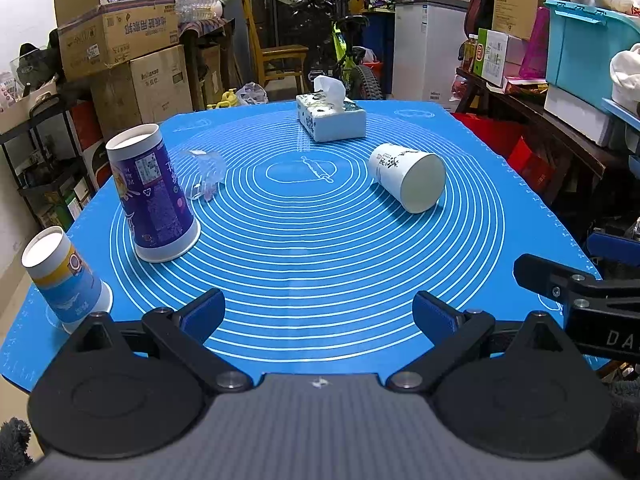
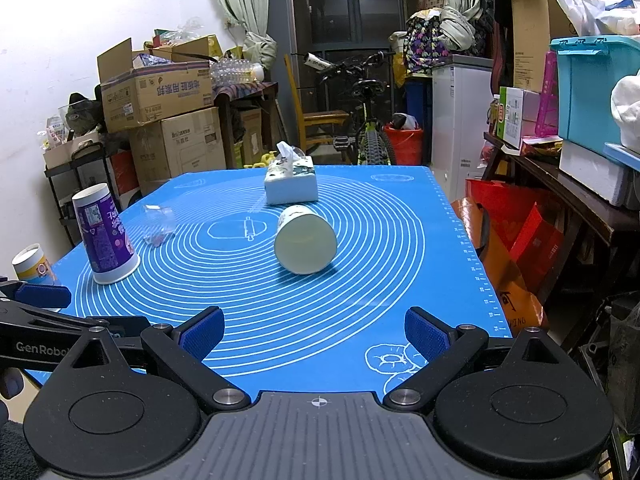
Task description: Flip cup upside down
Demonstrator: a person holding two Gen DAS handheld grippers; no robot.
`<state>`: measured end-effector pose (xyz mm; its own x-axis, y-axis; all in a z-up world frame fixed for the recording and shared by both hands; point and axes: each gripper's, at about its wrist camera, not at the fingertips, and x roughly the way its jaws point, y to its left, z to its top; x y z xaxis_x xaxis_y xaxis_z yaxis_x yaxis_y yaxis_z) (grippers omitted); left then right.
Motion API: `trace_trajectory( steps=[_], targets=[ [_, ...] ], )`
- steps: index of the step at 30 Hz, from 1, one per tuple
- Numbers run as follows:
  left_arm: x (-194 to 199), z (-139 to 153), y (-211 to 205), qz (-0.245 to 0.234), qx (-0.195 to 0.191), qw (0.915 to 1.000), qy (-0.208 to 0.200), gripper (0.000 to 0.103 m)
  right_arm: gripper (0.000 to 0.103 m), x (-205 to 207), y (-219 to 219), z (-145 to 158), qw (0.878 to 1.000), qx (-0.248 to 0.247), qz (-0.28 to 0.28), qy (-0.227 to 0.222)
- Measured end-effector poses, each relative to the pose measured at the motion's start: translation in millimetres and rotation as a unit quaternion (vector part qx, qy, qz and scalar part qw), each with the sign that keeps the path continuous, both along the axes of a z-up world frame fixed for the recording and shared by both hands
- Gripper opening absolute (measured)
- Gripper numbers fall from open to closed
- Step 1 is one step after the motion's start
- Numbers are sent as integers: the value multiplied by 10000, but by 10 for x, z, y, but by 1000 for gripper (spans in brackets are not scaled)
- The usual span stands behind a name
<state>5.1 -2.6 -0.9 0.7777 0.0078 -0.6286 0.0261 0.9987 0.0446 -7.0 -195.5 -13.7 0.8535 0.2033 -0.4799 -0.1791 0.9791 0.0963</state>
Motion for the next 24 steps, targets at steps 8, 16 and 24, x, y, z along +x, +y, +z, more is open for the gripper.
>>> trace_trajectory(
  steps=[8, 16, 24],
  targets=[
    [168, 27, -93, -78, -112, 9999, -51, 99, 97, 290, -89, -3, 10000, -26, -44, -59],
    [557, 20, -281, -78, -230, 9996, -168, 99, 97, 699, -314, 83, 9998, -90, -180, -82],
    [1113, 38, -504, 9, -267, 9992, -299, 99, 97, 1140, -522, 24, 9994, -148, -327, -4]
  ],
)
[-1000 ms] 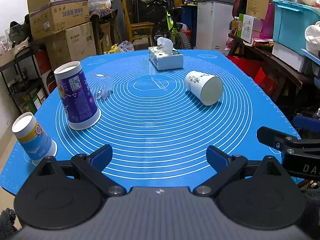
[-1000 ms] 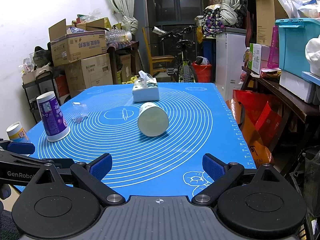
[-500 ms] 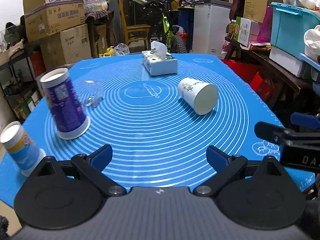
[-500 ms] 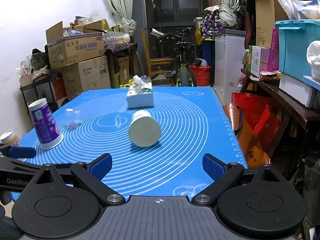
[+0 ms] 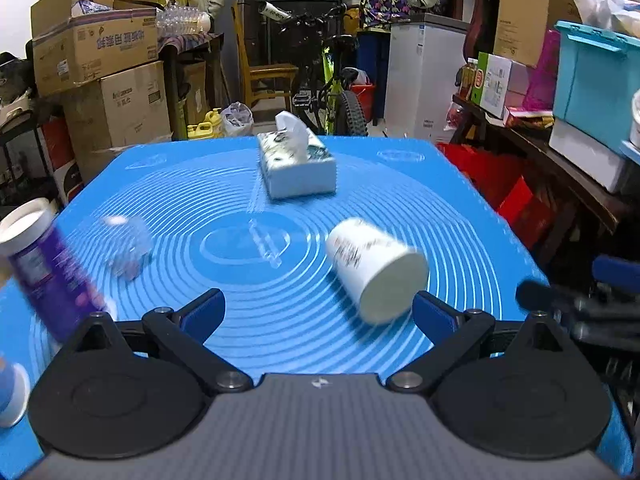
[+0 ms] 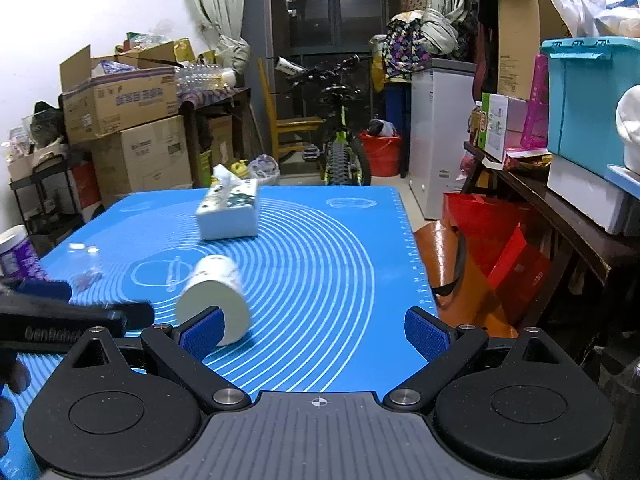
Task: Flip cup upside down
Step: 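Move the left gripper to the white printed cup lying on its side, then close the left gripper around the white cup's body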
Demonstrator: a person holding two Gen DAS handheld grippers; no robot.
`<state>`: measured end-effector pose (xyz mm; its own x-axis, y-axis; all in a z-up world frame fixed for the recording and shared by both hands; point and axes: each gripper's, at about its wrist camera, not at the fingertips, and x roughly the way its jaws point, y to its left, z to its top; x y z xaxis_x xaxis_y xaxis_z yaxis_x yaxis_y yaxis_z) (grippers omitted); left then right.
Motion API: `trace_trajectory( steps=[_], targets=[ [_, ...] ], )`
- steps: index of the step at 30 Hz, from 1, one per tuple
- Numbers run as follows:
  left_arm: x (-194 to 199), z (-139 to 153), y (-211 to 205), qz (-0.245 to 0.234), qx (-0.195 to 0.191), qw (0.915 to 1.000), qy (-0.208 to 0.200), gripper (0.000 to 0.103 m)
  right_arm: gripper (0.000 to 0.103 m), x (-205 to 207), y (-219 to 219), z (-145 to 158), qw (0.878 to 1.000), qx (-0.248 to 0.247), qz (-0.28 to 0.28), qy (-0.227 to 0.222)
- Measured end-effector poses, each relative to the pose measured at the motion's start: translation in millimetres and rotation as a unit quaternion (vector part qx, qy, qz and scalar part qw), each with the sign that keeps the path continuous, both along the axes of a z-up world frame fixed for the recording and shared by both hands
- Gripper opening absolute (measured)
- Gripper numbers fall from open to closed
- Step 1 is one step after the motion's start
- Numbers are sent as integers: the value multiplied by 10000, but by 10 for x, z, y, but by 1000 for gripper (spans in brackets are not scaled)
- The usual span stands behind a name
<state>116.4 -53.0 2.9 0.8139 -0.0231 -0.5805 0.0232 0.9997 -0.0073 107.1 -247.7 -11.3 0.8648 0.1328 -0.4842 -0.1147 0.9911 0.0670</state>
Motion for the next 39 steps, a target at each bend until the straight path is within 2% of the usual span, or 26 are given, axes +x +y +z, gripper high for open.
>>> trace_trajectory(
  steps=[7, 14, 16, 17, 21, 25, 31, 32, 39],
  targets=[
    [455, -157, -277, -78, 25, 9998, 153, 99, 96, 227, -123, -166, 9998, 53, -176, 120],
    [700, -299, -417, 48, -63, 9994, 335, 99, 96, 308, -107, -229, 9997, -28, -188, 176],
    [755, -340, -429, 75, 10, 9990, 446, 98, 96, 321, -104, -244, 9996, -25, -183, 202],
    [771, -353, -425, 124, -11, 9987, 497, 94, 96, 329, -107, -249, 9996, -12, -185, 205],
    [743, -356, -372, 26, -237, 9981, 575, 77, 96, 315, -91, -239, 9996, 8, -217, 173],
    [691, -297, -390, -38, -85, 9984, 552, 76, 96, 294, -74, -234, 9997, 11, -215, 147],
    [601, -218, -325, -95, -119, 9982, 574, 72, 96, 213, -55, -180, 9997, 27, -225, 58],
    [575, -197, -313, -100, -95, 9983, 568, 65, 96, 191, -53, -168, 9997, 34, -225, 42],
    [357, -96, -222, -200, 148, 9984, 512, 64, 96, 23, 25, -55, 9998, 65, -183, -79]
  ],
)
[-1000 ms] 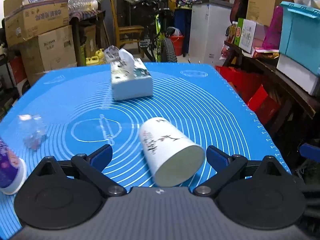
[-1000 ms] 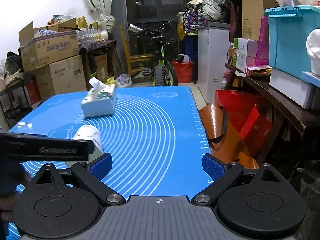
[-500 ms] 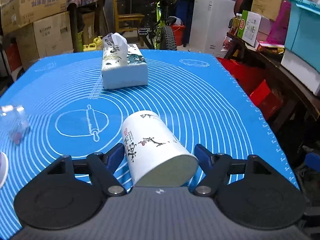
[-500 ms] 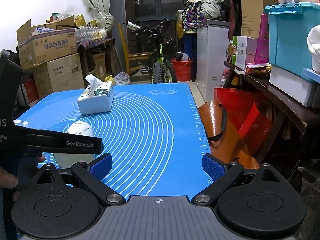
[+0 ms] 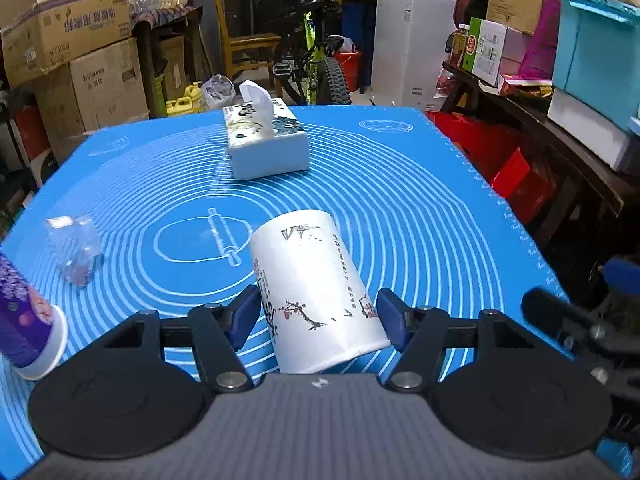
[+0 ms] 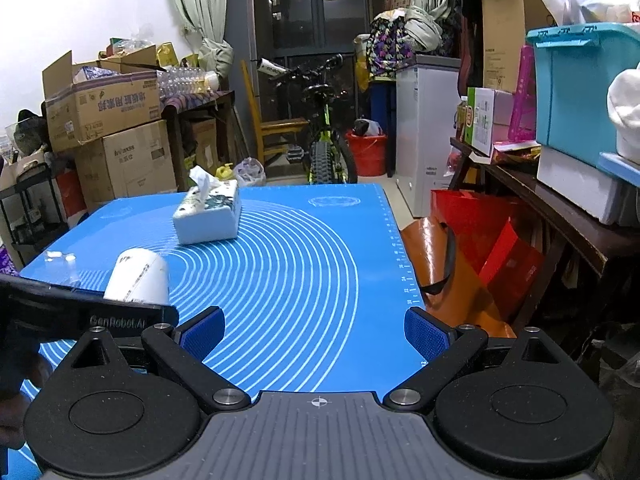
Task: Flip cup upside down
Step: 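Close the left gripper around the white cup's body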
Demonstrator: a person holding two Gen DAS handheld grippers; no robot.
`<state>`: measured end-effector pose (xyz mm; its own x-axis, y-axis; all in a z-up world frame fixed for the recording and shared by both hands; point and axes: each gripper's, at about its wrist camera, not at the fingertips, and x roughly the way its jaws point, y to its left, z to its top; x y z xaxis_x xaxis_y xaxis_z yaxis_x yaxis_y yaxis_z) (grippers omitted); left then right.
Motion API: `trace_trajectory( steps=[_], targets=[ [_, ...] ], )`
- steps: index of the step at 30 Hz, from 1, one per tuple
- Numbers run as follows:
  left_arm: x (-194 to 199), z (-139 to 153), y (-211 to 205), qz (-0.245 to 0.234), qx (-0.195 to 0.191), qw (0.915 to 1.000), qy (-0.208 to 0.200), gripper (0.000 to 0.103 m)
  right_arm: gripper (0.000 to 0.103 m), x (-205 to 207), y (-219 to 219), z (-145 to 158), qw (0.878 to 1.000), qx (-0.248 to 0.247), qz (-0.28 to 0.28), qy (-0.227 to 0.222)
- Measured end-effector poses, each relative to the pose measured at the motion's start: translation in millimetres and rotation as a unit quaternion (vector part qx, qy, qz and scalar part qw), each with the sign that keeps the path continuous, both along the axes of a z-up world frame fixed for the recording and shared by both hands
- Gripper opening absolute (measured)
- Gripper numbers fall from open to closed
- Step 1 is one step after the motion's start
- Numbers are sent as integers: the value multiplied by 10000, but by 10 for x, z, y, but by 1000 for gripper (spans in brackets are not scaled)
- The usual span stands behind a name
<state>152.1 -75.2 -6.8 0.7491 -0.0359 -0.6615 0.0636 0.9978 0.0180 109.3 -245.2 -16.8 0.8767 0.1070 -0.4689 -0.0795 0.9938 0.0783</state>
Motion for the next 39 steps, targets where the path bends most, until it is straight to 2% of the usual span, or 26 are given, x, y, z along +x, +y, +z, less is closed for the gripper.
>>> trace_trajectory(
  steps=[12, 18, 28, 35, 37, 39],
  targets=[
    [-471, 132, 226, -28, -52, 10000, 37, 63, 96, -351, 69, 169, 9999, 64, 87, -123],
    [-743, 169, 319, -198, -55, 9995, 242, 63, 96, -514, 140, 147, 9998, 50, 202, -32],
    [-871, -31, 341, -298, 6, 9974, 663, 64, 96, -640, 218, 37, 9994, 58, 285, 210],
    [-860, -104, 313, -253, -57, 9977, 632, 69, 96, -608, 227, 11, 9992, 26, 278, 269],
    [-856, -108, 318, -213, -119, 9976, 647, 73, 96, -601, 222, 1, 9992, 31, 278, 279],
    [-848, -104, 337, -185, -191, 9976, 647, 81, 96, -600, 220, -8, 9992, 35, 285, 288]
  ],
)
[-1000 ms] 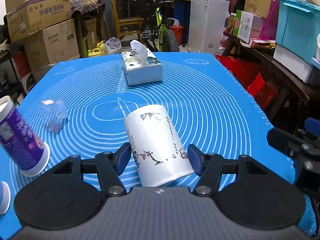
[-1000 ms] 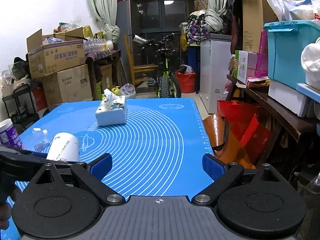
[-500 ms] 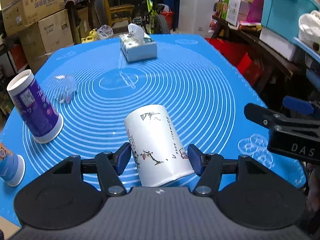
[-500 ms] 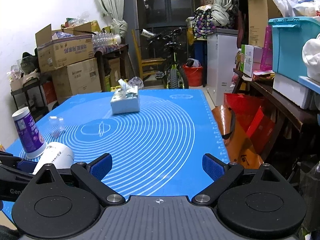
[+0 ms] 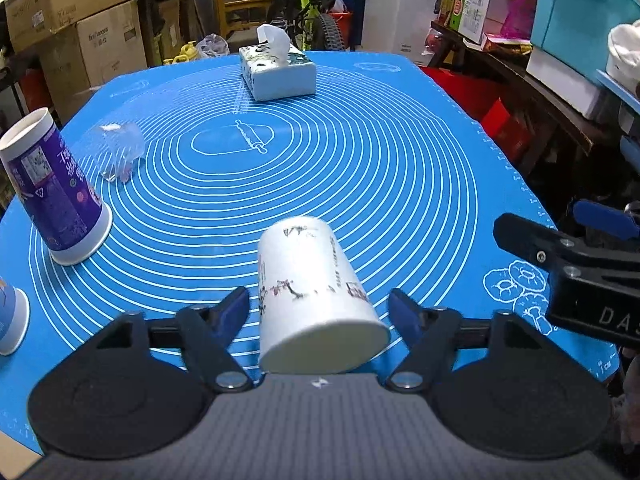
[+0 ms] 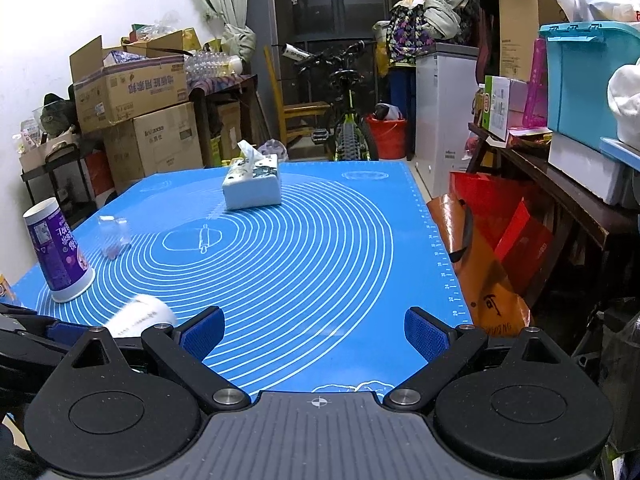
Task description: Flip cup upside down
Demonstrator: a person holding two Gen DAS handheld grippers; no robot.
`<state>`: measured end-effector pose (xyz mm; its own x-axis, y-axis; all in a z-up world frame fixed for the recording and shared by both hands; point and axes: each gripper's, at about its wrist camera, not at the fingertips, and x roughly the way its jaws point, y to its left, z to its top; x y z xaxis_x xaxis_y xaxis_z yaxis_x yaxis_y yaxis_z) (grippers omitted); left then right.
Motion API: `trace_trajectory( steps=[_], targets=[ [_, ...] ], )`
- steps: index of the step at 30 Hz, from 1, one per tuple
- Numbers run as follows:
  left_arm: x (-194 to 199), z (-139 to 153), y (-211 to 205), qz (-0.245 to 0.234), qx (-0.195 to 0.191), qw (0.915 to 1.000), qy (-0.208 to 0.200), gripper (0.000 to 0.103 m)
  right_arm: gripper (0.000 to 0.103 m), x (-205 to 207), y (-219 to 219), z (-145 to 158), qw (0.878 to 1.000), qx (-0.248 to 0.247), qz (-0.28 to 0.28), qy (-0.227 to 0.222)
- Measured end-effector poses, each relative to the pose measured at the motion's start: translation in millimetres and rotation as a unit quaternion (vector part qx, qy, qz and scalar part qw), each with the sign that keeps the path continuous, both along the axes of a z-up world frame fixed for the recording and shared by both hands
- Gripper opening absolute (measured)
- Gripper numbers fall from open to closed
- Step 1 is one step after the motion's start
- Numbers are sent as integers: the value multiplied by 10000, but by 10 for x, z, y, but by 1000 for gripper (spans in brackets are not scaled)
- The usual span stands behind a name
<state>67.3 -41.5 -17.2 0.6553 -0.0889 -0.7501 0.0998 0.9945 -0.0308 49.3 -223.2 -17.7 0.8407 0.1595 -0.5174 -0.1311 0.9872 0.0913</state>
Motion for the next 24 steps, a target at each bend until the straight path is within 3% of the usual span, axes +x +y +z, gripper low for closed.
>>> trace_trajectory(
  steps=[16, 24],
  targets=[
    [-73, 86, 48, 97, -1, 9999, -140, 85, 96, 1, 14, 14, 10000, -40, 49, -6],
    [-163, 271, 172, 164, 9, 9992, -373, 88, 97, -24, 89, 218, 9996, -59, 263, -33]
  ],
)
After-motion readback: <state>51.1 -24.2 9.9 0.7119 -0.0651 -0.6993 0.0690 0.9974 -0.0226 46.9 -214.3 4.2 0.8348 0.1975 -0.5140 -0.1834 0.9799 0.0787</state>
